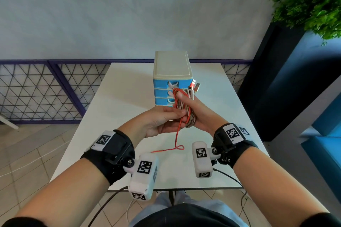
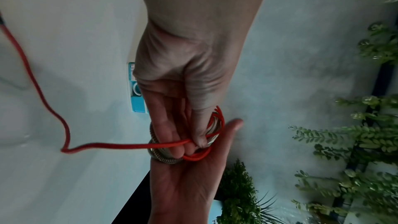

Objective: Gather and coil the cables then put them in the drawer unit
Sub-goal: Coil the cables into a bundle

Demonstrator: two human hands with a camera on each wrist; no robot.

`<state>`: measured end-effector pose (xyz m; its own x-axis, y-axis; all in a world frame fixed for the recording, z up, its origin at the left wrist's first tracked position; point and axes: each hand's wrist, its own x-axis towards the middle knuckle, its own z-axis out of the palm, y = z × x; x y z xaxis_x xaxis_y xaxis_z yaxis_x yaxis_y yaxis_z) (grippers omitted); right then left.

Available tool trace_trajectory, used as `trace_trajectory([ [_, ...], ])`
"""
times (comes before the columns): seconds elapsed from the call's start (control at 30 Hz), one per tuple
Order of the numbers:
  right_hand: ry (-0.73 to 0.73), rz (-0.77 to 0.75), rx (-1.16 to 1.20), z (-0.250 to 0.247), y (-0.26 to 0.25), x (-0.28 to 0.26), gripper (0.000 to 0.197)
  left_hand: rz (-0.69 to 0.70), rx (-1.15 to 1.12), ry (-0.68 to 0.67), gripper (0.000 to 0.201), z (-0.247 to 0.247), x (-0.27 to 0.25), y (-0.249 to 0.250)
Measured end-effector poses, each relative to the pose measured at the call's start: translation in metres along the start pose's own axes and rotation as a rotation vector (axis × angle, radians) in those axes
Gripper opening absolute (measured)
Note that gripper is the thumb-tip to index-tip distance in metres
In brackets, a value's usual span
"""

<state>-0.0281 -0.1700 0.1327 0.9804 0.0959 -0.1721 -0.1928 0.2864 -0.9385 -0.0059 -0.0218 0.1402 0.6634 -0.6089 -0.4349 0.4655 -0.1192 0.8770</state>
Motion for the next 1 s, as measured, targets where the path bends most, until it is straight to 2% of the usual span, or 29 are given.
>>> trace_trajectory([
  [0.1, 0.075, -0.043, -0.139, 0.000, 0.002, 0.003, 0.028, 0.005, 0.069, -0.001, 0.012, 0.004, -0.002, 0.002],
  [0.17, 0.160, -0.071, -0.160, -0.001, 0.002, 0.004, 0.025, 0.014, 0.081, 0.011, 0.019, 0.005, -0.003, 0.001],
  [0.23, 0.278, -0.122, -0.090, -0.003, -0.001, 0.004, 0.014, -0.015, 0.026, -0.025, 0.027, 0.000, -0.005, -0.001],
  [0.33, 0.421, -0.177, 0.086, -0.018, -0.009, 0.008, 0.013, -0.153, 0.008, -0.175, 0.032, -0.017, -0.012, -0.011],
  [0.4, 0.473, -0.188, 0.214, -0.033, -0.015, 0.007, 0.008, -0.222, 0.132, -0.279, 0.035, -0.033, -0.017, -0.021],
  [0.47, 0.469, -0.153, 0.293, -0.046, -0.020, 0.005, 0.007, -0.223, 0.301, -0.325, 0.035, -0.047, -0.021, -0.029],
  [0.53, 0.404, -0.092, 0.291, -0.051, -0.023, 0.001, 0.015, -0.181, 0.475, -0.249, 0.033, -0.053, -0.021, -0.030],
  [0.63, 0.257, 0.029, 0.184, -0.045, -0.024, -0.005, 0.029, -0.025, 0.792, 0.030, 0.025, -0.051, -0.012, -0.022],
  [0.73, 0.136, 0.095, 0.052, -0.034, -0.023, -0.009, 0.033, 0.206, 0.811, 0.234, 0.013, -0.046, 0.000, -0.011],
  [0.83, 0.086, 0.074, -0.068, -0.022, -0.019, -0.010, 0.019, 0.369, 0.785, 0.289, 0.005, -0.038, 0.006, 0.002],
  [1.0, -0.021, 0.071, -0.237, -0.008, -0.013, -0.007, 0.028, 0.496, 0.887, 0.327, 0.002, -0.027, 0.011, 0.011],
])
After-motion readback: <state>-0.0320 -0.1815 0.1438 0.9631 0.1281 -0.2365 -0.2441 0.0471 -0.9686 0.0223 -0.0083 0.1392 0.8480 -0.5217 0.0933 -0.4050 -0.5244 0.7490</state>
